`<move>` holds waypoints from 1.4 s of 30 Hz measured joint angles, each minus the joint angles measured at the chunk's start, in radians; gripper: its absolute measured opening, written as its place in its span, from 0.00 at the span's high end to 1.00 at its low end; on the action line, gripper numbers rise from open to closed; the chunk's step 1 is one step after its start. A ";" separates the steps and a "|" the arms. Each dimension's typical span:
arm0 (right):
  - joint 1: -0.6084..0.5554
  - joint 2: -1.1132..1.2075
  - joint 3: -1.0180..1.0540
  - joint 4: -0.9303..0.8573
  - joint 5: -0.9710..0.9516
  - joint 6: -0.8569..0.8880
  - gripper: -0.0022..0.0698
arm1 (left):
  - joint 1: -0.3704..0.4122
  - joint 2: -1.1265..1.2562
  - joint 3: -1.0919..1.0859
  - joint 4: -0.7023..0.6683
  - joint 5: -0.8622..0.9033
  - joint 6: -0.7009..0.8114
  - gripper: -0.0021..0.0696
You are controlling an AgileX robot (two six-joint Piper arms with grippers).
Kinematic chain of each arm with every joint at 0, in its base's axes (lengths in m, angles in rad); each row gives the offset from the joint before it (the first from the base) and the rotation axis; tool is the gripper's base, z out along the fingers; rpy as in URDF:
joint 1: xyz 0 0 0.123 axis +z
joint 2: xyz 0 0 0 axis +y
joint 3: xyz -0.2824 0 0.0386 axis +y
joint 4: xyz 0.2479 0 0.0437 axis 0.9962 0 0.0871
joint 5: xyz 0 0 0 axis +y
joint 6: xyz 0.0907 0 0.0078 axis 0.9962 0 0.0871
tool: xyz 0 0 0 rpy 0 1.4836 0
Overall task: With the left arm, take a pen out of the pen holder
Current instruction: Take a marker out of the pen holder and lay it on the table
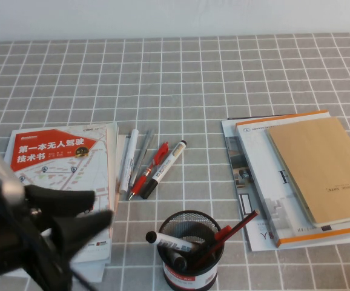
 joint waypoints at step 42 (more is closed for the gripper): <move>0.000 0.000 0.000 0.000 0.000 0.000 0.99 | -0.135 0.546 -0.008 -0.288 0.114 0.661 0.47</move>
